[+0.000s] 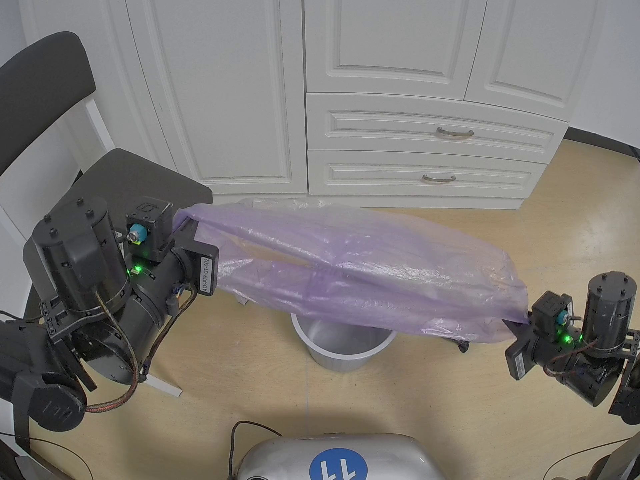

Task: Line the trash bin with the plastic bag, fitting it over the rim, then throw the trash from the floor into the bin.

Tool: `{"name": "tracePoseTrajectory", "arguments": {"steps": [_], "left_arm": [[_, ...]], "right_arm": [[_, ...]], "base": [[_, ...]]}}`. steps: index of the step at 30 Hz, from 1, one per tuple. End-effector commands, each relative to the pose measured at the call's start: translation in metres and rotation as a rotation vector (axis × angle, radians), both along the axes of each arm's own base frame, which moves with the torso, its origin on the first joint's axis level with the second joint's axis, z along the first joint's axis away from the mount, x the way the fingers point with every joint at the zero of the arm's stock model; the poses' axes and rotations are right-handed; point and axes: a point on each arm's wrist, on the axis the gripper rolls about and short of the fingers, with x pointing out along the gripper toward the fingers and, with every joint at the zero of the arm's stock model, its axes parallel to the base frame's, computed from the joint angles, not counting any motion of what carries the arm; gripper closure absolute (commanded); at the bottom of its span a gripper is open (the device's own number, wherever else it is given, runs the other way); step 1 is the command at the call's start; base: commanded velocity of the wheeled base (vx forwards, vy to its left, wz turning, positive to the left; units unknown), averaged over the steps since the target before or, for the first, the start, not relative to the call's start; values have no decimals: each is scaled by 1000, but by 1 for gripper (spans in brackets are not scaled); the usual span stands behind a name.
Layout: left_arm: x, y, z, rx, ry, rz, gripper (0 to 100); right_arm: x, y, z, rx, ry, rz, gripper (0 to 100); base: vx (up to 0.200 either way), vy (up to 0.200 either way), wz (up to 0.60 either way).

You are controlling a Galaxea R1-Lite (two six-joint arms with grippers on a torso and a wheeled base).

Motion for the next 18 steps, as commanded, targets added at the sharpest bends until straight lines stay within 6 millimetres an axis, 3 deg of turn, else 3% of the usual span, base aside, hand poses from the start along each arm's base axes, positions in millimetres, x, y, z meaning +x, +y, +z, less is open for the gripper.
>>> {"name": "tracePoseTrajectory", "arguments": {"steps": [1, 7, 14, 18], "left_arm": [[2, -1, -1, -1, 0, 0, 100], [2, -2, 0, -3, -5, -2, 100], [3, -5, -7, 13, 15, -14, 100], [8, -16, -23, 46, 60, -65, 100]], "right_arm": [[-8, -5, -19, -104, 86, 27, 100], [-8, -2, -27, -148, 144, 45, 100], [-5, -1, -22, -120, 117, 31, 100], [-4, -2, -20, -111, 98, 24, 100]], "base": [[0, 0, 0], [0, 0, 0], [0, 0, 0], [0, 0, 0]]}}
